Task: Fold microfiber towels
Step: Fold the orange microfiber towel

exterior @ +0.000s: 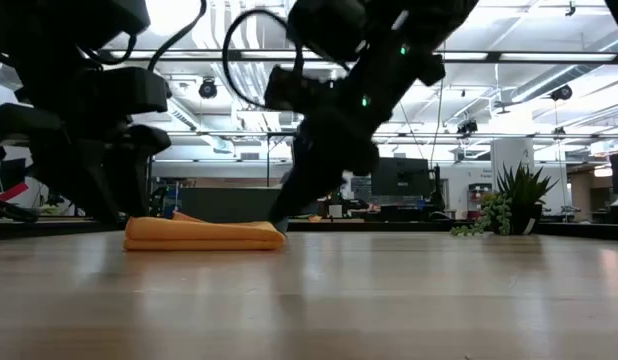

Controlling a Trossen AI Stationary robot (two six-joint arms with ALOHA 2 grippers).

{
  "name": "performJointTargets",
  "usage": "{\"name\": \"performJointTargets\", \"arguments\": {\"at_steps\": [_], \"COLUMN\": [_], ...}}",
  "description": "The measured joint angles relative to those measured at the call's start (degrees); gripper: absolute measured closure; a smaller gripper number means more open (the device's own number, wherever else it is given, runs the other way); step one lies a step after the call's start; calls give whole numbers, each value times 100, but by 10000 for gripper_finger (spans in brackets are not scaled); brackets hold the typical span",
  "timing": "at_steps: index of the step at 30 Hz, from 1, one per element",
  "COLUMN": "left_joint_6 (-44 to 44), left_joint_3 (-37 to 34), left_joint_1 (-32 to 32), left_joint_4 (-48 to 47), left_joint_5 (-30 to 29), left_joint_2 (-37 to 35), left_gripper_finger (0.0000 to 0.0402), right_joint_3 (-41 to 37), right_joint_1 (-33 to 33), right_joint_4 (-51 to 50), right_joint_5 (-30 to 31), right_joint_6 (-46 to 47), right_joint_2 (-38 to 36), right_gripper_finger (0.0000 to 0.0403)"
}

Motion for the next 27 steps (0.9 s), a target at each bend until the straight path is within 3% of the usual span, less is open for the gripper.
{"name": "performJointTargets", "arguments": {"at_steps": [7,14,19,27], "left_joint_6": [-117,150,148,131], "left_joint_3": [-4,-17,-18,13], "left_joint_1": [-57,-74,-73,-75], "left_joint_4": [-9,97,233,598], "left_joint_5": [-12,-593,-1055,-1090], "left_joint_2": [-2,290,634,946], "left_gripper_finger": [182,125,138,214], "right_joint_3": [17,22,17,13], "right_joint_1": [-2,-20,-69,-138], "right_joint_4": [76,319,376,513], "right_joint_5": [103,409,410,387], "right_joint_6": [-11,-162,-190,-319], "right_joint_2": [305,396,402,598], "right_gripper_finger": [173,178,193,266]}}
